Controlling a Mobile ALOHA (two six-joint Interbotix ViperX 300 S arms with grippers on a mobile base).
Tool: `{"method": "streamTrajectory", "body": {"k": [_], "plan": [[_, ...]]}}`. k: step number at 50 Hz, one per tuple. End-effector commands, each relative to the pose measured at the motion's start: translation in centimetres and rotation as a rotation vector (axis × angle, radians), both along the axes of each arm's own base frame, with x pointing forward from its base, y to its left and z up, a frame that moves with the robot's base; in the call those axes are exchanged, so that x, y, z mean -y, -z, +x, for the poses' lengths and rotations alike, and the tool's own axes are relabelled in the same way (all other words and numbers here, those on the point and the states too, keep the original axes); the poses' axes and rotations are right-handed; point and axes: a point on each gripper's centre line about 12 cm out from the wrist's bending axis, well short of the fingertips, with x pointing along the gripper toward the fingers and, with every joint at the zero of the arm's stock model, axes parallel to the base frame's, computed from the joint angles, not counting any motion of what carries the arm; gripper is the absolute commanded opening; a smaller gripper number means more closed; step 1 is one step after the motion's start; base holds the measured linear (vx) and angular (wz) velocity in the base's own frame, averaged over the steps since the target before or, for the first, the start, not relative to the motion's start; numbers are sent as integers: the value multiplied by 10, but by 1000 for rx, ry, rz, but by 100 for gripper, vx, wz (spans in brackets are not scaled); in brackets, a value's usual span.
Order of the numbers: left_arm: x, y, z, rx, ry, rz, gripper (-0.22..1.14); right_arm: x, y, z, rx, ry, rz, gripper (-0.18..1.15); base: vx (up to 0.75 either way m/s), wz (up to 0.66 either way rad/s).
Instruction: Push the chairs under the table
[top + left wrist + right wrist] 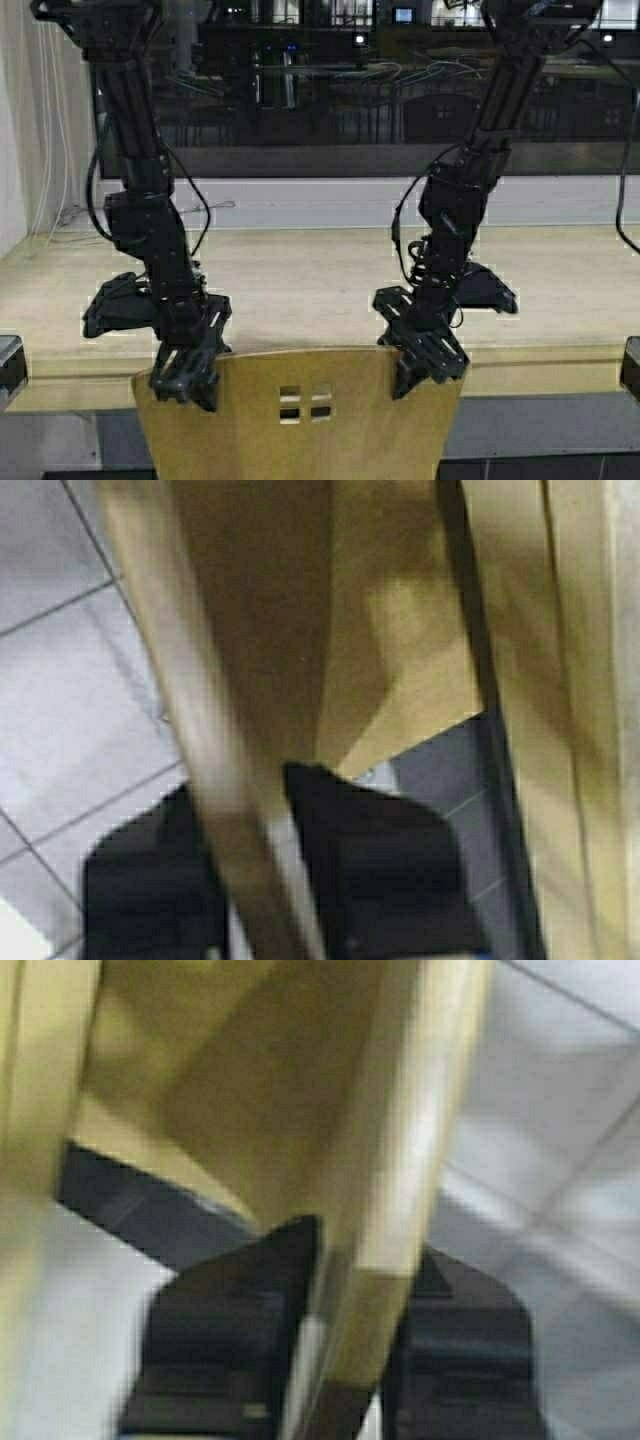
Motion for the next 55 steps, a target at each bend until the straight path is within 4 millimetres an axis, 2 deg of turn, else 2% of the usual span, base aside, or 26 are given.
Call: {"method": "streamTrajectory", "body": {"k": [1,6,13,18,27,31,37,41,45,51,55], "plan": [[8,-34,16,70,43,-10,80,-5,-21,7,14,-52,10,88,4,-3],[11,-41,18,63,51,-23,94,-3,-23,6,-8,-46,19,91,2,-1],[15,-49,14,4,66,-48,94,1,-36,4,-40,-34,37,91,-1,1],[20,-68,13,-28,82,-77,94,6,-59,0,-51,-26,54,91,-1,3],[25,-128,20,39,101,-127,94,26,-122,7,10,0,88,91,0,2],[26,-146,23,64,115,-137,94,29,-141,8,38,-16,88,91,0,0],[33,-163,21,96,159,-135,94,29,-156,8,68,-53,81,91,0,0],[41,-200,14,148,266,-117,94,39,-166,2,99,-149,20,91,0,-2],[36,-240,4,258,419,-22,94,50,-182,-7,160,-220,-43,91,-1,1],[25,-287,-16,398,602,125,94,58,-230,-18,320,-283,-92,91,-1,2],[19,-308,-34,470,733,238,94,63,-255,-27,420,-412,-179,91,-2,1]]}}
